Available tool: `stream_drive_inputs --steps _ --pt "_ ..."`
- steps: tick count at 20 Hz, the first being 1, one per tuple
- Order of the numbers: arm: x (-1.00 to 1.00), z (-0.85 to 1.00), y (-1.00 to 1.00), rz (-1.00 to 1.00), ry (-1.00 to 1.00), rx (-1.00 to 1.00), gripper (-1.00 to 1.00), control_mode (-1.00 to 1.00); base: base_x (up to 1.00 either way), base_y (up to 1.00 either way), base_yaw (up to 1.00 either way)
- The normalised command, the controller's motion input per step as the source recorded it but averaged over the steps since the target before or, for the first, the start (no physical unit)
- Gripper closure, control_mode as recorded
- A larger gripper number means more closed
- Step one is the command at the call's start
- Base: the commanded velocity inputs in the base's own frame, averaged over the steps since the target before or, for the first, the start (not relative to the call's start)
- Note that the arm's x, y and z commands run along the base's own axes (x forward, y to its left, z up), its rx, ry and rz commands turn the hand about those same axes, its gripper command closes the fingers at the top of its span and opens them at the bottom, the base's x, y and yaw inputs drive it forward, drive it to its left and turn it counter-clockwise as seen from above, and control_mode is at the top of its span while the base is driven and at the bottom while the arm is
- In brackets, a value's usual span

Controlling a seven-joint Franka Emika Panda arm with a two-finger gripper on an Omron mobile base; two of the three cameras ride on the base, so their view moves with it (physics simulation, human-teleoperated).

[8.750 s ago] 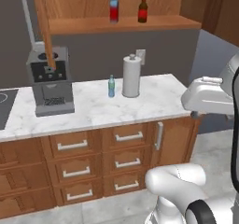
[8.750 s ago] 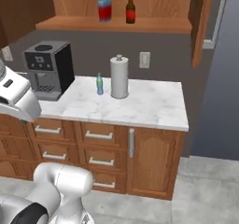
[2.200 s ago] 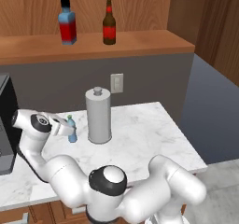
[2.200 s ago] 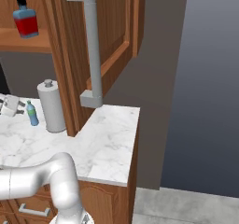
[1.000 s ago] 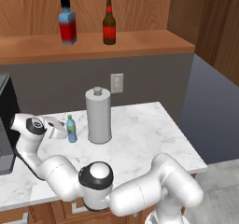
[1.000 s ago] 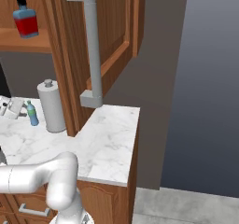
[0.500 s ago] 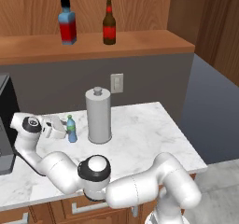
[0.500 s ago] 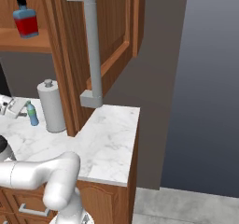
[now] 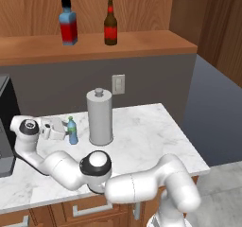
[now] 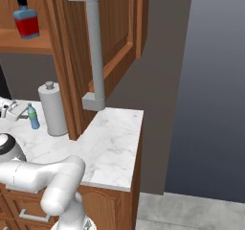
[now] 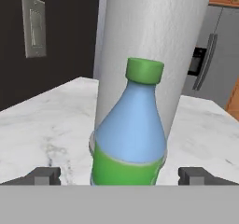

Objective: Sort all alcoholic drinks to one cabinet, and non-alcoholic drinks to the other.

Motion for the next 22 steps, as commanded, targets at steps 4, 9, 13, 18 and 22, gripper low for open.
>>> stream_drive_inputs --steps 4,9,13,18,22 --pt "0.00 0.00 -0.21 -0.03 0.05 -0.09 -1.00 -1.00 0.00 0.00 0.00" --pt "0.00 0.00 -0.29 0.00 0.04 -0.06 -1.00 -1.00 0.00 0.00 0.00" --pt "-0.05 0.00 -0.28 0.00 0.02 -0.03 -1.00 -1.00 0.00 0.00 0.00" --pt "-0.33 0.00 -0.14 0.00 0.00 -0.01 1.00 -1.00 0.00 0.00 0.00" --pt "-0.72 0.12 -0.27 0.00 0.00 0.00 1.00 -1.00 0.00 0.00 0.00"
